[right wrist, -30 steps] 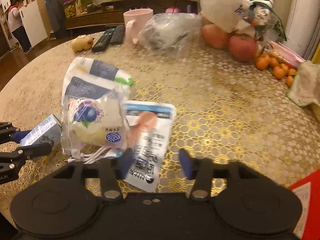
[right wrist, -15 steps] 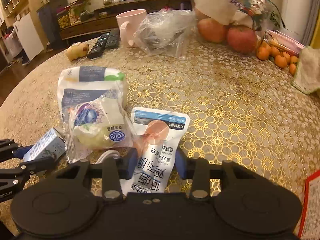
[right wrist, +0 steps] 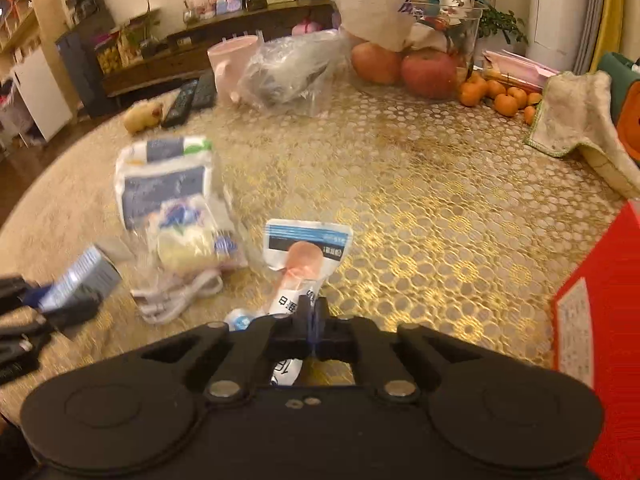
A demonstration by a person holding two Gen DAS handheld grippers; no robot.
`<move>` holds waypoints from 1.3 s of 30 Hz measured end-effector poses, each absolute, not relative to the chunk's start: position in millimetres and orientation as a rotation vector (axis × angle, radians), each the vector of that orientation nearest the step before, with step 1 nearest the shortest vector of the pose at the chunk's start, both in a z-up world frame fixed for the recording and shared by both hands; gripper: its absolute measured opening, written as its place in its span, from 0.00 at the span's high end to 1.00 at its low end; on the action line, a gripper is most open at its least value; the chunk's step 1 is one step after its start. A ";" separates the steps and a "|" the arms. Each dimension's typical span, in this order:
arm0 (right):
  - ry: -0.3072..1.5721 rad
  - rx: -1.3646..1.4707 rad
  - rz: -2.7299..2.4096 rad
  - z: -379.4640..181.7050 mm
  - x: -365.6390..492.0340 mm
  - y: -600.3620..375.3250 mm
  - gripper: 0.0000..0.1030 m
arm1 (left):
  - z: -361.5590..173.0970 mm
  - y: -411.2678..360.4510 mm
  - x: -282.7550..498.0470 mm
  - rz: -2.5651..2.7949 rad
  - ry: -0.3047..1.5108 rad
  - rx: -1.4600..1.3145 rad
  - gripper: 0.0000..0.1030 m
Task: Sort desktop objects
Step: 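Lift and carry the milk carton and sausage pack over the red shoebox with both tools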
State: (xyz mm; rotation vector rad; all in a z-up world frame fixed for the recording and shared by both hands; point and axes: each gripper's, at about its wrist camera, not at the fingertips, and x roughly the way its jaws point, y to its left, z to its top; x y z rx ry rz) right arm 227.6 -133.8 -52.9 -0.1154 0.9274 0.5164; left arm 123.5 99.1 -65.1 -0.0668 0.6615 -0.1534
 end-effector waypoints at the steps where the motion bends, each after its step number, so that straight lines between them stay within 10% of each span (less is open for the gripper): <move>1: 0.928 -0.112 0.515 -53.5 226.5 -135.3 0.99 | -64.0 97.0 121.5 -0.153 0.659 -0.063 0.72; 9: 0.958 -0.089 0.495 -62.3 233.3 -143.0 0.77 | -66.9 93.4 122.0 -0.153 0.668 -0.065 0.72; 13: 0.967 -0.054 0.469 -64.2 241.5 -139.2 0.44 | -69.7 97.0 124.2 -0.153 0.667 -0.075 0.72; 32: 0.979 -0.093 0.381 -79.1 257.5 -89.9 0.27 | -81.7 108.9 129.5 -0.165 0.660 -0.098 0.72; 39: 0.939 -0.156 0.379 -80.6 251.9 -84.9 0.35 | -83.0 108.0 131.1 -0.165 0.660 -0.097 0.72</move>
